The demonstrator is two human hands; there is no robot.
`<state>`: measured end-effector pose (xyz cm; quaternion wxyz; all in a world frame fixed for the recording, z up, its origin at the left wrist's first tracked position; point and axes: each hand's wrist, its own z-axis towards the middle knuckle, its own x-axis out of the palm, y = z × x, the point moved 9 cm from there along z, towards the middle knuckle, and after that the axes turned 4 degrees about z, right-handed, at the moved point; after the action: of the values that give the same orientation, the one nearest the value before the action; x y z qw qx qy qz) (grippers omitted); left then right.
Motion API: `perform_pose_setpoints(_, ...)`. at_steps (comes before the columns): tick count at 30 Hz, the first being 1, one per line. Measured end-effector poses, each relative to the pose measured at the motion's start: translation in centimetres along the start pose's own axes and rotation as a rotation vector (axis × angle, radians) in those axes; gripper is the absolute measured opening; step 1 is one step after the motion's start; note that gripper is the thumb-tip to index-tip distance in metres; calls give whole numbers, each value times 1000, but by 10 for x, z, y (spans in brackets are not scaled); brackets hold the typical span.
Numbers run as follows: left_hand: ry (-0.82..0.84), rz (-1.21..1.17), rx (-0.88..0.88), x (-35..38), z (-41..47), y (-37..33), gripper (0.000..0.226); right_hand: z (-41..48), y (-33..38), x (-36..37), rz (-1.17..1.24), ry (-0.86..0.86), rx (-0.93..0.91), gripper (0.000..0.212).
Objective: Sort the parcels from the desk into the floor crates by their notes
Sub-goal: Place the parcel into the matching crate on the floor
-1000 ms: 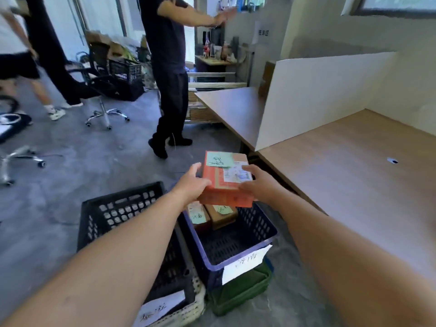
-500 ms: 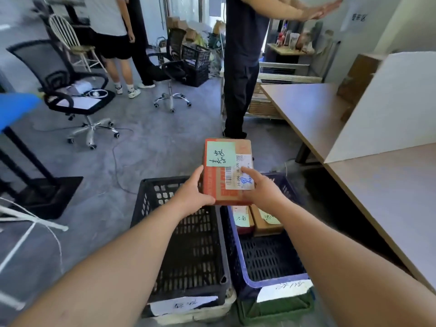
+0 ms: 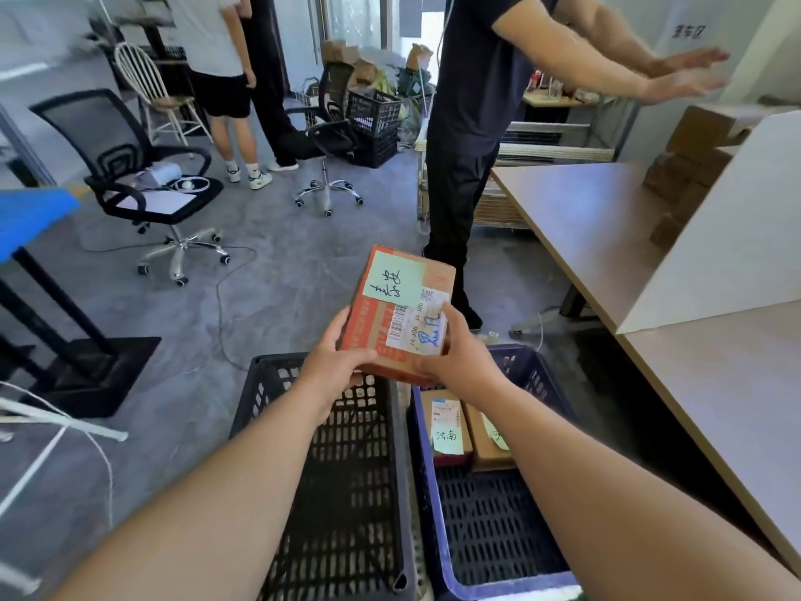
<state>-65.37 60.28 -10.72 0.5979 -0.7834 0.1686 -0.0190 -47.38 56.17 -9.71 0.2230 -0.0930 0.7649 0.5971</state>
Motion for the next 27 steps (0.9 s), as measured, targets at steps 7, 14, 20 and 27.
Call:
perform_pose_setpoints(7,-6,-51,-41,-38,6,-5,52,19,-4,-7,54,-114,48,73)
perform_pose_setpoints(14,-33,22,-74,-95,14,-5,34,19,13,28,302,-2,70,56)
perform_pose_setpoints(20,-167,-96,-81,-150,16,2,23,27,26,65,389,37,114,34)
perform_pose_setpoints(27,-228,247,0,-176,20,18,59,49,38,108,459,-76,123,45)
